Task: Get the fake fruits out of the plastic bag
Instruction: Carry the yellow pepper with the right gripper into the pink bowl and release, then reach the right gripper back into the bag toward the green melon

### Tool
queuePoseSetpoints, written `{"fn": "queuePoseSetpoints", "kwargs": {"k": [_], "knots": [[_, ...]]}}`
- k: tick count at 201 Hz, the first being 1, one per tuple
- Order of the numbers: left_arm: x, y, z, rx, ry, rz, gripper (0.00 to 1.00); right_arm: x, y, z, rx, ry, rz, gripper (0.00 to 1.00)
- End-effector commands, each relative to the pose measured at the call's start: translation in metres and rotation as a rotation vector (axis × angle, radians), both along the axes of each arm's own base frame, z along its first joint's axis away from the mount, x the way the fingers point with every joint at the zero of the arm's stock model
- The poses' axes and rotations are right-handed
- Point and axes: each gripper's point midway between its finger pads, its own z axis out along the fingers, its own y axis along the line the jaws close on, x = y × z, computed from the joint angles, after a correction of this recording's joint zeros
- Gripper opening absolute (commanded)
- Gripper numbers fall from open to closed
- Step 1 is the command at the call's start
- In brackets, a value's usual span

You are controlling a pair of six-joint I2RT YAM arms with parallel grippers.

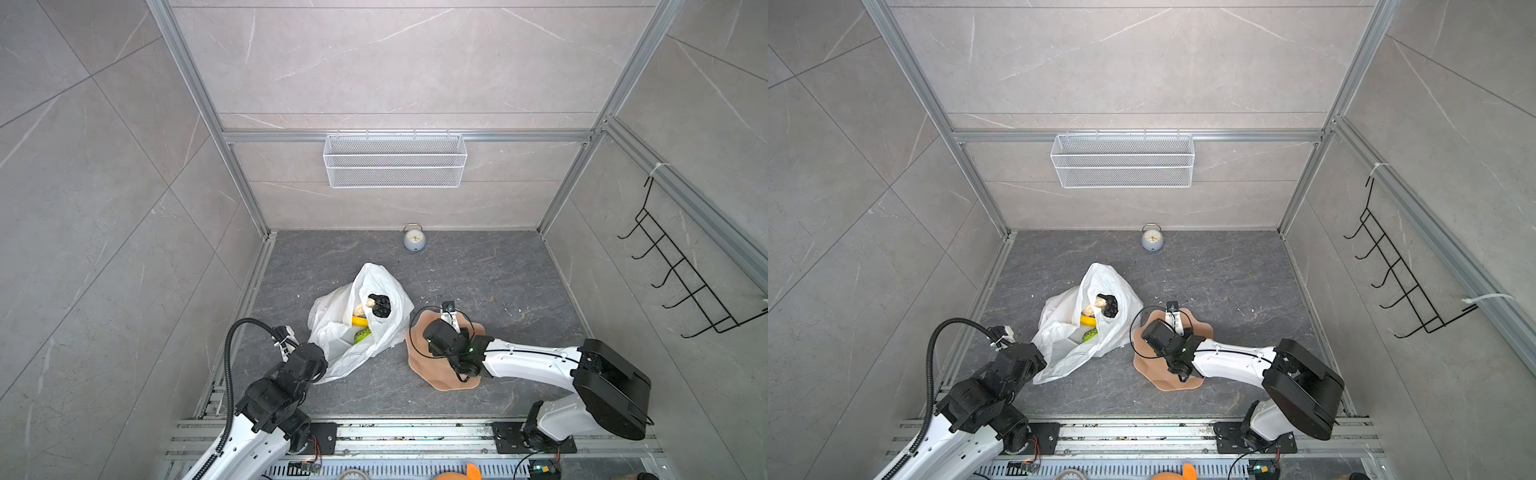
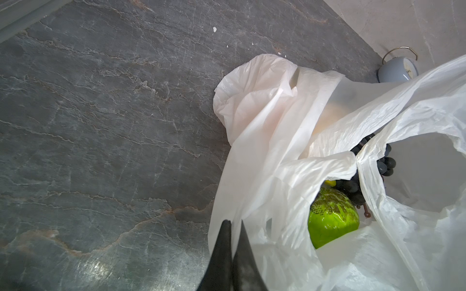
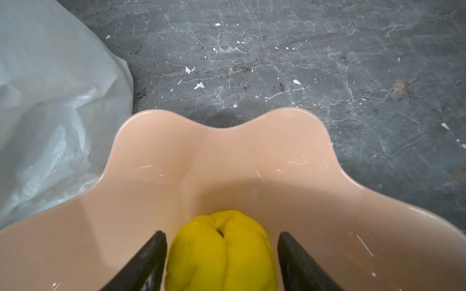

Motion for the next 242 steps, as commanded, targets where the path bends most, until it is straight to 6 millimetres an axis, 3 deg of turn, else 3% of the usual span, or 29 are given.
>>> {"fn": "queuePoseSetpoints", "kwargs": {"k": [1,45,83,103,118,140,158,174,199,223,242], "knots": [[0.006,-0.002,0.019,-0.003,-0.045,-0.006,0.01,-0.003,0.0,0.005,0.004,0.008,0.01,0.74],[0.007,-0.003,0.027,0.002,-0.059,-0.021,0.01,-0.002,0.0,0.029,0.009,-0.014,0.024,0.8],[0.012,-0.009,0.044,0.006,-0.114,-0.07,0.0,-0.001,0.006,0.068,0.019,-0.058,0.066,0.81],[0.012,-0.008,0.049,0.013,-0.126,-0.074,0.0,-0.004,0.021,0.095,0.031,-0.093,0.116,0.8],[0.011,-0.008,0.049,0.009,-0.122,-0.074,0.0,-0.012,0.05,0.117,0.079,-0.107,0.213,0.79],[0.01,-0.011,0.044,-0.02,-0.104,-0.073,0.0,-0.025,0.111,0.144,0.208,-0.075,0.384,0.77],[0.01,-0.016,0.054,-0.055,-0.11,-0.084,0.0,-0.031,0.16,0.151,0.28,-0.043,0.485,0.77],[0.011,-0.021,0.064,-0.065,-0.119,-0.106,0.0,-0.028,0.195,0.149,0.325,-0.002,0.531,0.76],[0.011,-0.019,0.056,-0.048,-0.098,-0.098,0.0,-0.019,0.238,0.142,0.357,0.033,0.571,0.75],[0.007,-0.016,0.052,-0.052,-0.086,-0.086,0.0,-0.013,0.265,0.129,0.383,0.078,0.58,0.72],[0.002,0.003,0.051,-0.025,-0.092,0.002,0.0,-0.013,0.277,0.108,0.395,0.129,0.576,0.68]]}}
